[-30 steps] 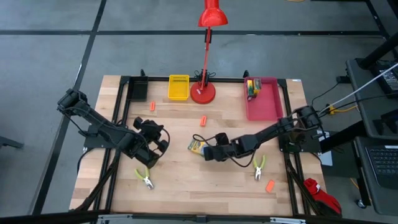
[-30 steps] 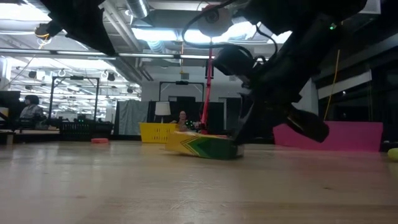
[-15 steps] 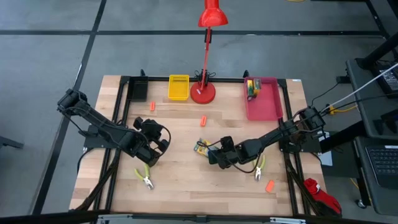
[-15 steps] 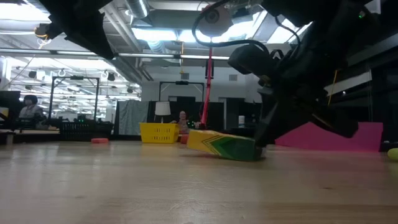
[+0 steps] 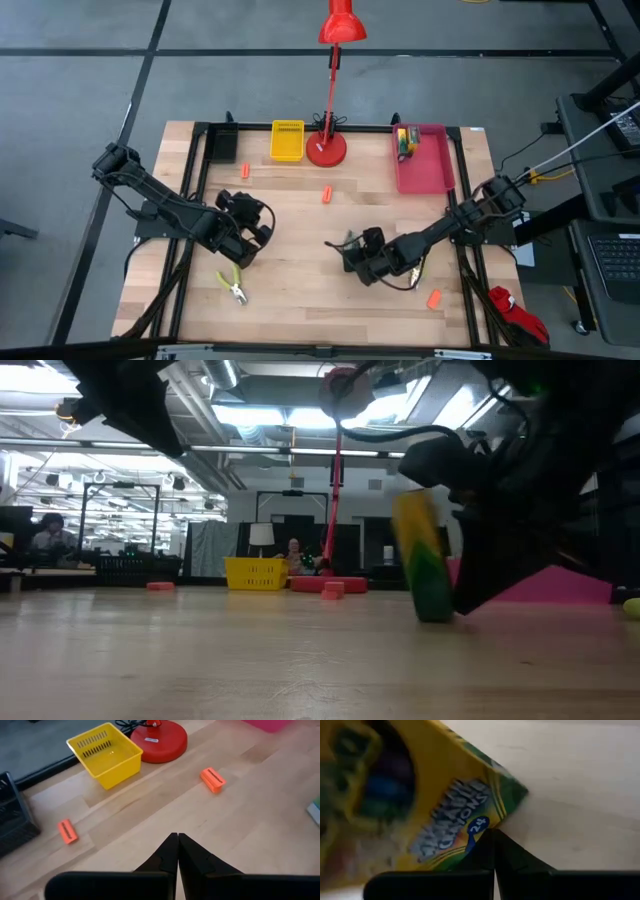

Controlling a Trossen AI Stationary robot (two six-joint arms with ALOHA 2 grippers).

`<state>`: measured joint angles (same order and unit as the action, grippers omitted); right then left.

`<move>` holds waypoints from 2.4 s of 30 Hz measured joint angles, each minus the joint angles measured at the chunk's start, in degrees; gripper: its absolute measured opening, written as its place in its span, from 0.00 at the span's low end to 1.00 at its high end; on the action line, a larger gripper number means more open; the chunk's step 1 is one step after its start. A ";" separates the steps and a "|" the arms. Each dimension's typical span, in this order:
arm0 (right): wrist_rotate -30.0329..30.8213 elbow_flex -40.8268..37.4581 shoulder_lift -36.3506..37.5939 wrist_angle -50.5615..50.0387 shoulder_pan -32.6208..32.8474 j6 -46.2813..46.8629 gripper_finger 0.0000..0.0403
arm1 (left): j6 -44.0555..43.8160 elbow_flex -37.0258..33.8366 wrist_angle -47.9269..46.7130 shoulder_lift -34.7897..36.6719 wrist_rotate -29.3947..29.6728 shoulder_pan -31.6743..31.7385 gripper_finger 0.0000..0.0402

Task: Pick & Place School Supplies
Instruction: Put the yellow crayon box into the red bin

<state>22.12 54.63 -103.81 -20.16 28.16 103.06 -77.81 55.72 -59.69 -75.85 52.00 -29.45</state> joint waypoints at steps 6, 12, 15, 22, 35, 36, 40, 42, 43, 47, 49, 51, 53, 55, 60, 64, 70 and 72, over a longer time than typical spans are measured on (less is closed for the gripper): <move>1.02 -0.02 0.02 -0.90 1.57 2.96 0.00 | 5.98 0.00 6.39 0.00 -1.21 0.00 0.04; 2.41 0.00 0.06 -1.67 3.09 5.03 0.00 | 16.32 -0.02 15.23 -0.55 -3.82 1.74 0.08; 2.79 0.00 0.07 -2.71 4.21 7.26 0.00 | 17.66 -0.02 17.05 -0.97 -5.04 3.20 0.09; 7.36 0.05 1.22 -2.89 5.49 8.39 0.00 | 18.61 -0.04 17.62 -0.94 -6.80 5.80 0.08; 7.62 0.09 1.73 3.47 2.14 -3.51 0.00 | 17.91 -0.04 21.12 -9.31 -25.25 14.29 0.11; 7.64 0.09 1.73 3.70 2.11 -3.65 0.00 | 17.89 -0.04 22.16 -10.36 -26.50 14.72 0.11; 8.32 0.09 1.74 3.91 2.17 -3.68 0.00 | 17.54 -0.03 26.90 -13.46 -28.28 16.23 0.12; 8.55 0.09 2.07 3.99 2.17 -4.01 0.00 | 17.84 -0.80 31.40 -14.12 -30.51 17.54 0.12; 9.03 0.09 2.31 4.31 2.17 -4.46 0.00 | 18.25 -1.85 34.61 -14.27 -32.23 18.33 0.12; 11.36 0.11 3.66 4.48 2.16 -5.80 0.00 | 17.90 -9.03 48.82 -14.43 -38.39 20.71 0.11; 11.43 0.13 3.76 4.54 2.00 -6.15 0.00 | 17.41 -12.11 54.82 -14.12 -40.91 21.60 0.10; 10.90 0.13 3.76 5.05 1.88 -7.16 0.00 | 17.33 -14.11 59.43 -14.10 -43.10 22.17 0.10; 10.29 0.13 3.76 5.96 1.54 -8.49 0.00 | 17.67 -14.61 61.91 -14.08 -44.48 22.55 0.09; 9.72 0.13 3.76 6.12 1.03 -9.53 0.00 | 18.20 -14.60 62.76 -14.08 -44.60 22.64 0.09; 7.50 0.11 2.96 6.57 -0.36 -11.02 0.00 | 18.44 -14.61 62.76 -14.08 -44.33 23.02 0.09; 6.32 0.12 2.52 7.53 -1.28 -12.64 0.00 | 18.44 -14.60 62.55 -14.08 -44.05 23.00 0.09; 4.50 -2.01 1.99 10.41 -2.37 -13.30 0.00 | 18.46 -14.61 62.47 -14.08 -43.55 22.99 0.09; 3.97 -3.31 1.99 12.05 -2.45 -12.42 0.00 | 18.49 -14.60 62.38 -14.08 -43.57 23.11 0.09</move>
<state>26.09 51.32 -101.82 -8.11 25.71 90.64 -59.33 41.12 2.69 -89.93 8.43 -6.34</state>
